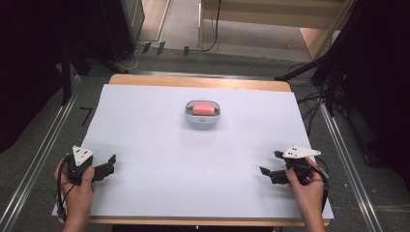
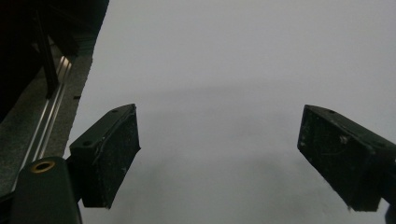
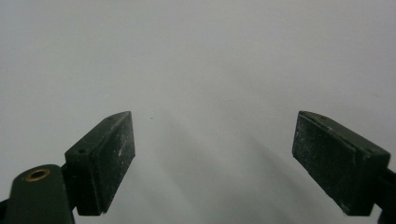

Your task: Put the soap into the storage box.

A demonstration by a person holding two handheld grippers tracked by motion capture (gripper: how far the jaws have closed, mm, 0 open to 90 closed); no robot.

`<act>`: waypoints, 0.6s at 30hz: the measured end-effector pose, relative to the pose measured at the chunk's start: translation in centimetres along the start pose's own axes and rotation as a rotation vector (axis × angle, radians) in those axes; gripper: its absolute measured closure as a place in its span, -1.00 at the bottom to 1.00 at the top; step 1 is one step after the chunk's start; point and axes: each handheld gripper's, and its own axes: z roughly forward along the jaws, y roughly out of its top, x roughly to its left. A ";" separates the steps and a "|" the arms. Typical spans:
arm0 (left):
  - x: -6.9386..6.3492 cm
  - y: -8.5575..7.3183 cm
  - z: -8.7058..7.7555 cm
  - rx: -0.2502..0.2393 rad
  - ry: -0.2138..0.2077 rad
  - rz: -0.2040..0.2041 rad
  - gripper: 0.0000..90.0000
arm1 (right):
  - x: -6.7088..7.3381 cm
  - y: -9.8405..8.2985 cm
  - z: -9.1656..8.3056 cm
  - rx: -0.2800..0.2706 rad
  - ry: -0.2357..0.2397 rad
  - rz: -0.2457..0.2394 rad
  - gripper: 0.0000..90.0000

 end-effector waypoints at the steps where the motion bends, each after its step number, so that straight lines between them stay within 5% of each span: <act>1: 0.0 0.0 0.0 0.000 0.000 0.000 -0.70 | -0.1 -0.2 -0.1 -0.005 -0.006 0.005 -0.69; 18: 0.0 0.0 0.0 -0.002 0.001 0.000 -0.70 | -1.4 -3.2 -2.5 -0.061 -0.039 0.084 -0.69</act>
